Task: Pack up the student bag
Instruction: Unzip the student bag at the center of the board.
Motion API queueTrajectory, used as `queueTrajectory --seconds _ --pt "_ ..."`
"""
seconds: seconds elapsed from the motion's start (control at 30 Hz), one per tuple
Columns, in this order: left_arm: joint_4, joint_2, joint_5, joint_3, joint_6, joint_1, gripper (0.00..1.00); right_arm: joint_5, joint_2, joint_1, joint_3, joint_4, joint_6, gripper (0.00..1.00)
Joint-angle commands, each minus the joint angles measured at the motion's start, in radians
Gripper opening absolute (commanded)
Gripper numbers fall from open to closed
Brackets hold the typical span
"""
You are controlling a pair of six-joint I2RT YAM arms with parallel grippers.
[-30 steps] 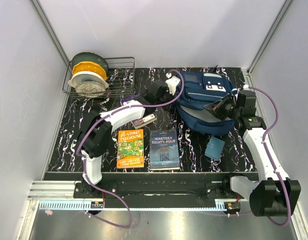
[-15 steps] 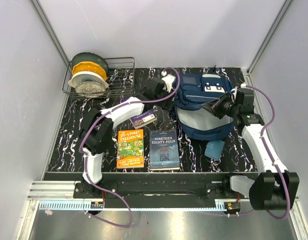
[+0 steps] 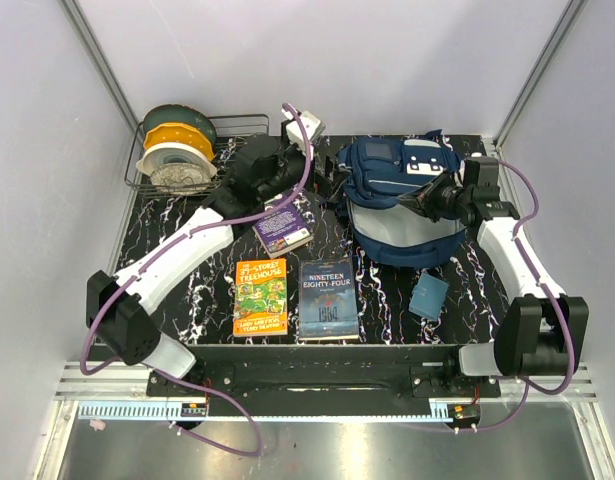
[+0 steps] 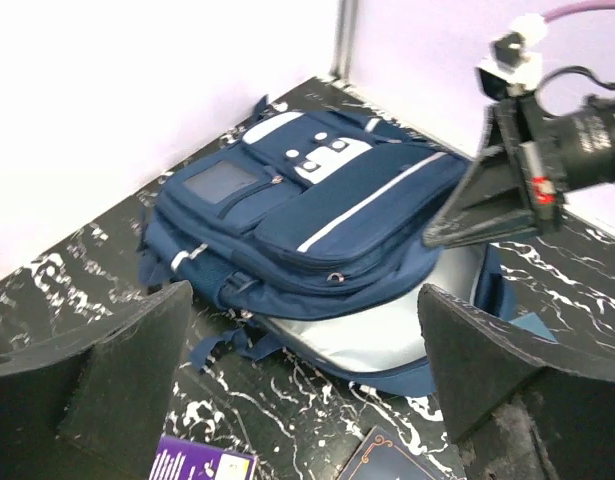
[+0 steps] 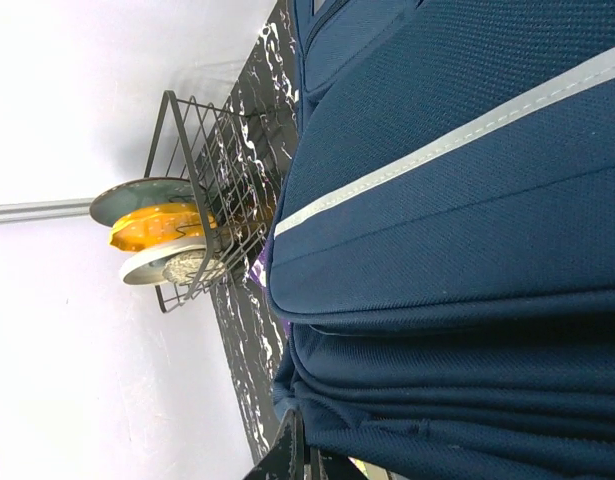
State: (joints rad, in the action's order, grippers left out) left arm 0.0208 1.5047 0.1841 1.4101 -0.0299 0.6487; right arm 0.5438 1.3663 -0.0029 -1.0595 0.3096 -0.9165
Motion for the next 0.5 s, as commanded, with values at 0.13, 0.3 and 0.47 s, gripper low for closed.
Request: queueTrajectory --seconds 0.13,0.3,0.47 --pt "-0.024 0.02 0.17 -0.054 0.22 0.049 0.99 0.094 0.033 -0.003 -0.125 0.065 0.018 0.0" --pt "-0.133 0.057 0.137 -0.18 0.369 0.087 0.99 0.085 -0.015 -0.003 -0.042 -0.012 0.064 0.0" --pt "-0.196 0.132 0.13 -0.137 0.478 0.173 0.99 0.121 -0.075 -0.003 0.0 -0.012 0.057 0.0"
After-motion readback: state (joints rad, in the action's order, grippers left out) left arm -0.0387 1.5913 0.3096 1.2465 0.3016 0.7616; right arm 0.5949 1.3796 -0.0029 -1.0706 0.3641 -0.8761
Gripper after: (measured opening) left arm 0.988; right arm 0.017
